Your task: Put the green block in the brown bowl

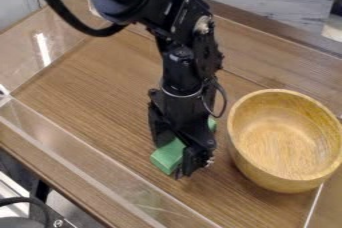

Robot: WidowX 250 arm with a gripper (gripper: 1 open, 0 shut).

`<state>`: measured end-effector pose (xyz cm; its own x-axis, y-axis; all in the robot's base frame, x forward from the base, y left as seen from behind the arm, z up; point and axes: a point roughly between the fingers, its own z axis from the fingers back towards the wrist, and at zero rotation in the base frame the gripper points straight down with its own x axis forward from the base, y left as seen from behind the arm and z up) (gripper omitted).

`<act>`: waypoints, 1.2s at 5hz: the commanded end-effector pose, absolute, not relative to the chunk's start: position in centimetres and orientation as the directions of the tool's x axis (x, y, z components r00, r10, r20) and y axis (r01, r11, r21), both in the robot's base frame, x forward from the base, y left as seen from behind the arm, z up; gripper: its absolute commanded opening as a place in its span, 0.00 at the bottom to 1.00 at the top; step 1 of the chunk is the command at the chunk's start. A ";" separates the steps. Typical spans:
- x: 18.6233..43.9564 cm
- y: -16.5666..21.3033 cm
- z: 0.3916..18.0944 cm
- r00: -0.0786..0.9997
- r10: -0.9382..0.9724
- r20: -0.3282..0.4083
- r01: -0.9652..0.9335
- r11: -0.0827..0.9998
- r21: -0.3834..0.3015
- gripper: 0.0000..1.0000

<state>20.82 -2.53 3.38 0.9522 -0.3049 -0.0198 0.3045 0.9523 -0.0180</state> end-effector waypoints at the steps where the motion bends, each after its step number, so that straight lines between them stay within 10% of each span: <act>1: 21.6 -2.5 3.7 0.954 -0.298 0.009 0.299 0.954 -0.018 1.00; 3: 21.7 -2.5 3.3 0.958 -0.286 0.005 0.286 0.958 -0.030 1.00; 4: 21.7 -2.6 3.1 0.959 -0.283 0.001 0.283 0.958 -0.037 0.00; 6: 20.9 -3.0 3.5 0.966 -0.255 -0.042 0.252 0.965 -0.070 0.00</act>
<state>19.90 -2.97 2.57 0.9630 -0.2546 -0.0881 0.2482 0.9656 -0.0782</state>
